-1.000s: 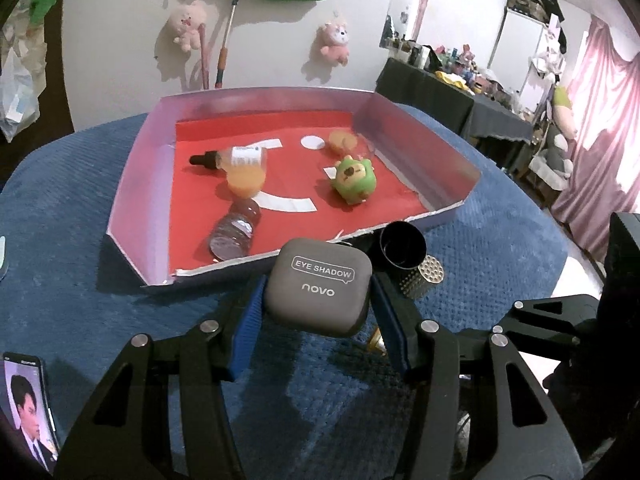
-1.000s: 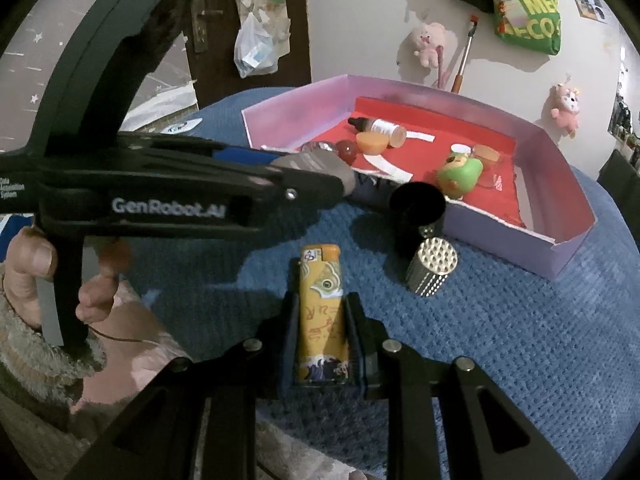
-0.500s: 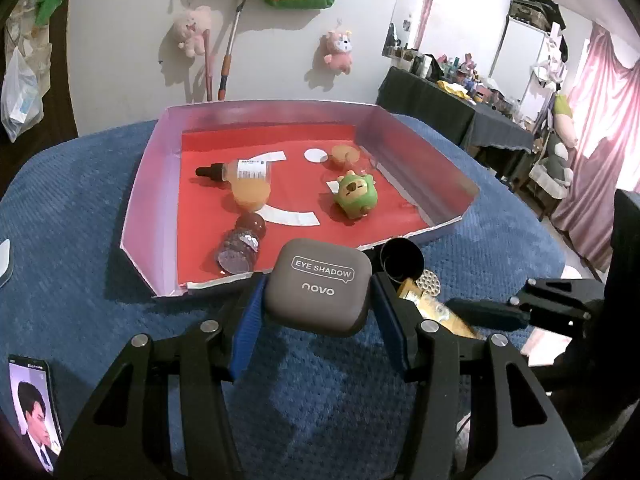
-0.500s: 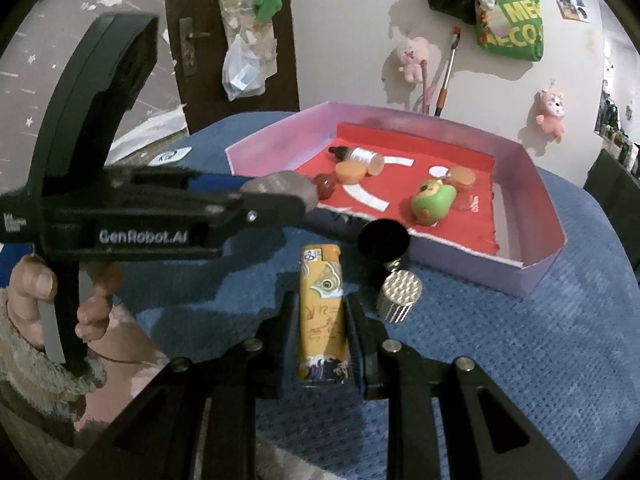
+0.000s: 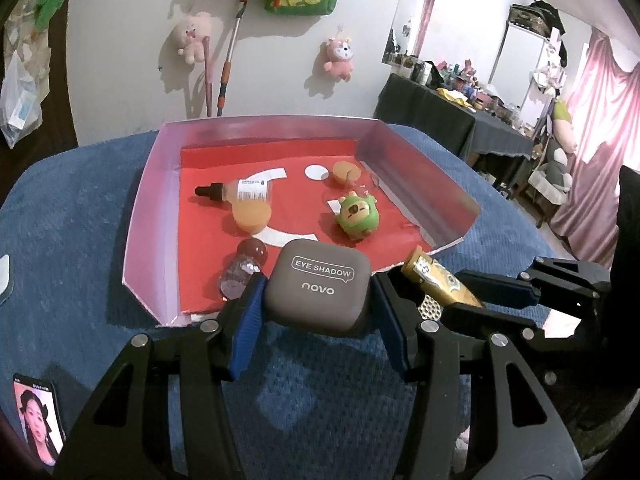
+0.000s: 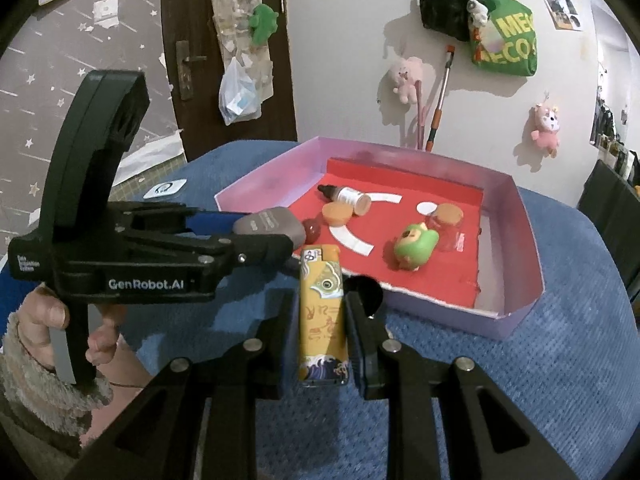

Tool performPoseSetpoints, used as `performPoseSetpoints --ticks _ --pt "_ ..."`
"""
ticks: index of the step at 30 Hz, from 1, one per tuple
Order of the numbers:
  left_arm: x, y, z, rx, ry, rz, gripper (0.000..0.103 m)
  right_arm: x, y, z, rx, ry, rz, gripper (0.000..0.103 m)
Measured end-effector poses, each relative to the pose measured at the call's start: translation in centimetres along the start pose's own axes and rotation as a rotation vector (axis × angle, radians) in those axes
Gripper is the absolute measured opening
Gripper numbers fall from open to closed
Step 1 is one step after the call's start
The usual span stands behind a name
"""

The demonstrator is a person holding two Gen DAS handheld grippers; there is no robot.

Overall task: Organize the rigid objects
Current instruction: 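Carry the grey compact and yellow lighter into the box with both tools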

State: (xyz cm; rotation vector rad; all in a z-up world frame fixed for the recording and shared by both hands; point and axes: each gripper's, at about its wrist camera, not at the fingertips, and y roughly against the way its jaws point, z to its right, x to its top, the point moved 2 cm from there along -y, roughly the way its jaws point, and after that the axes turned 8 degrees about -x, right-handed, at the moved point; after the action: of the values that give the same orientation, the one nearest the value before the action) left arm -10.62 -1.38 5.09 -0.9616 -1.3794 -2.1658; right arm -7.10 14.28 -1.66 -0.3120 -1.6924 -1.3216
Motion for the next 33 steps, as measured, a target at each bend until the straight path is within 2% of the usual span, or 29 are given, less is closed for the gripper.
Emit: performPoseSetpoints --ticks 16,24,33 --pt "1.4 -1.5 -0.6 -0.021 0.025 -0.012 0.051 2.6 -1.6 3.2 0.034 -0.062 -0.008 0.025" --pt "2.2 -3.1 -1.0 -0.044 0.039 -0.047 0.051 4.1 -4.2 4.9 0.062 -0.083 -0.056 0.025" --pt "1.9 -5.4 -2.1 -0.063 0.075 -0.099 0.051 4.3 -7.1 5.9 0.106 -0.125 -0.125 0.025"
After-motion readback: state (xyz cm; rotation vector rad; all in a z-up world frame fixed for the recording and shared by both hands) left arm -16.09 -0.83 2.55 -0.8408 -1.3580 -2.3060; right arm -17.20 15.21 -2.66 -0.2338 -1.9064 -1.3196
